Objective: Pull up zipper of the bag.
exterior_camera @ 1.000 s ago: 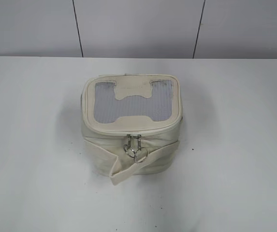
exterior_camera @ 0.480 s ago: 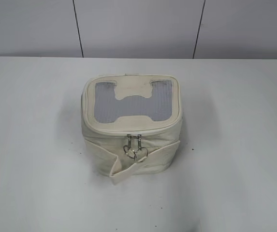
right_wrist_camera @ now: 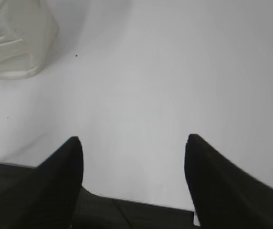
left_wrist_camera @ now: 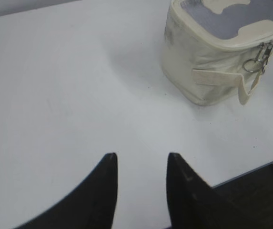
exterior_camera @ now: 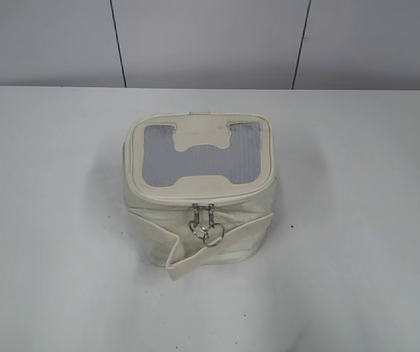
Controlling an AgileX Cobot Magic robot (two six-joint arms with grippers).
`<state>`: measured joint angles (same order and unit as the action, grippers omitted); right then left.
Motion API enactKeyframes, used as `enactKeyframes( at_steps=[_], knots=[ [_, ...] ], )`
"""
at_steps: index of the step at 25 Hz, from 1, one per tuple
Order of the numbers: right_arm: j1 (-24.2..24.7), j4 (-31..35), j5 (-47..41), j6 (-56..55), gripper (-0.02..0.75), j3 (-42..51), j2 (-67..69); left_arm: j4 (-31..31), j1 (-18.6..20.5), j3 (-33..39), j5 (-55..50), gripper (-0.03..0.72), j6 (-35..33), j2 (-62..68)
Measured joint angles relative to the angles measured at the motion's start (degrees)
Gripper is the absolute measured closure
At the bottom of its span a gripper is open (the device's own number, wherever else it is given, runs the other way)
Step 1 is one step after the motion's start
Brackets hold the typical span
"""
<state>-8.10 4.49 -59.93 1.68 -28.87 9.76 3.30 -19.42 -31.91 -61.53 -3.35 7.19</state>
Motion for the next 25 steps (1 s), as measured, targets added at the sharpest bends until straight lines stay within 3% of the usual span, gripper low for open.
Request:
enactKeyframes(
  at_steps=[7,25],
  knots=[
    [0.0,0.3,0.0,0.4,0.216,0.0,-6.2,0.6,0.0,0.7,0.8,0.412,-1.2,-4.2],
    [0.0,0.6,0.0,0.8,0.216,0.0,-6.4,1.4,0.0,0.7,0.9,0.412,-3.0,-4.2]
  ],
)
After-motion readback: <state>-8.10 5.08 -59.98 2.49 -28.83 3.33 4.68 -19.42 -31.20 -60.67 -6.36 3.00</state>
